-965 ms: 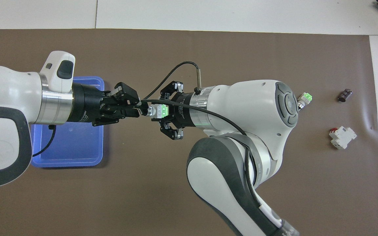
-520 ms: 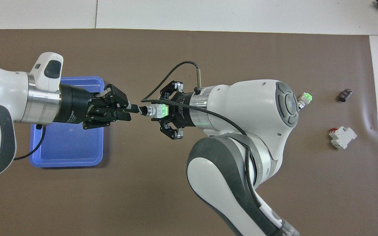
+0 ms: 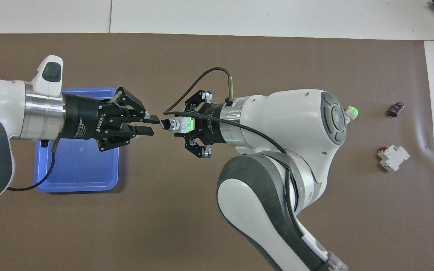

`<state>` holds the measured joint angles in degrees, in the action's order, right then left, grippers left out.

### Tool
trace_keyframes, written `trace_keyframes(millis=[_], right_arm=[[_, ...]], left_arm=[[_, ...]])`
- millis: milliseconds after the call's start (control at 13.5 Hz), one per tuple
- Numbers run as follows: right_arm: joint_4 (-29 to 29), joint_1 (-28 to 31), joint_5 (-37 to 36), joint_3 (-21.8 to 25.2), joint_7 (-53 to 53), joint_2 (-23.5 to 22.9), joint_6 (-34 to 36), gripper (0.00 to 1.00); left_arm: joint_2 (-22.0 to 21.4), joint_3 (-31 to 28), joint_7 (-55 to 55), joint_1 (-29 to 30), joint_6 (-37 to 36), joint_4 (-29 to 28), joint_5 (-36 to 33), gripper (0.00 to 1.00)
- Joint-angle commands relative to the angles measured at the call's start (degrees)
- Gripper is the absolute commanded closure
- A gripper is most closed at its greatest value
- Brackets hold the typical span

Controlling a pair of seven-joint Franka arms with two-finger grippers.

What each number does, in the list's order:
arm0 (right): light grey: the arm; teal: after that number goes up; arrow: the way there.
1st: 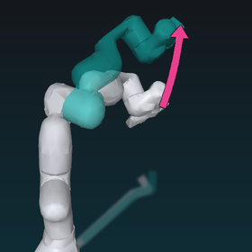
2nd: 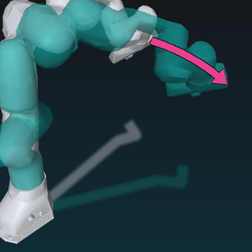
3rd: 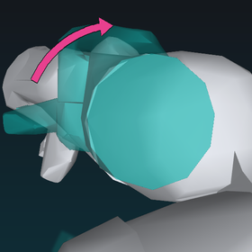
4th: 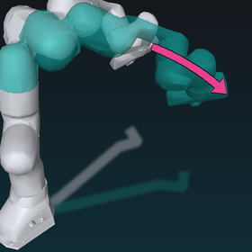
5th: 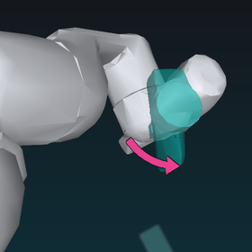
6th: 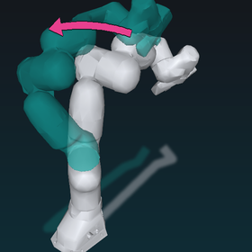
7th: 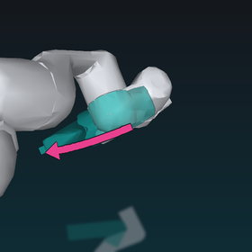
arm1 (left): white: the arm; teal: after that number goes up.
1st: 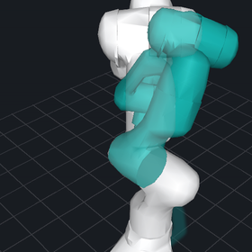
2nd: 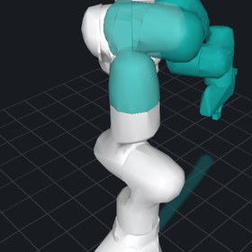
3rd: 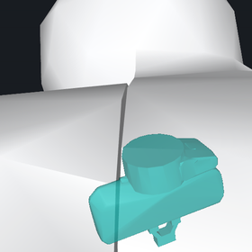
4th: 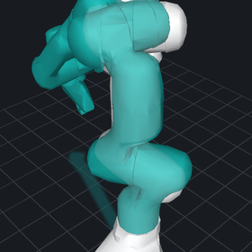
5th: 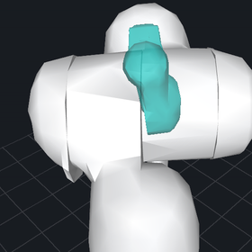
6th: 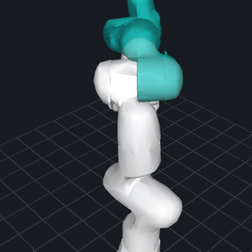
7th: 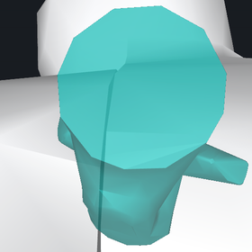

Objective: Turn and place switch with both arms

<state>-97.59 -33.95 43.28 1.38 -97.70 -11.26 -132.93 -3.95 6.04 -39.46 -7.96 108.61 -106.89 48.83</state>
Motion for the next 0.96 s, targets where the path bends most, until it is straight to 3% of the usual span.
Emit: trace_keyframes(millis=[0, 891], right_arm=[[0.3, 0.6, 2.7, -0.3, -0.9, 0.3, -0.2, 1.00], [0.1, 0.6, 2.8, -0.2, -1.4, 0.4, 0.0, 1.00]], left_arm=[[-1.5, -0.1, -2.0, 0.1, 2.1, -1.8, 2.0, 0.74], [-1.3, 0.3, -2.9, -1.1, 7.2, -2.8, 3.5, 0.73]])
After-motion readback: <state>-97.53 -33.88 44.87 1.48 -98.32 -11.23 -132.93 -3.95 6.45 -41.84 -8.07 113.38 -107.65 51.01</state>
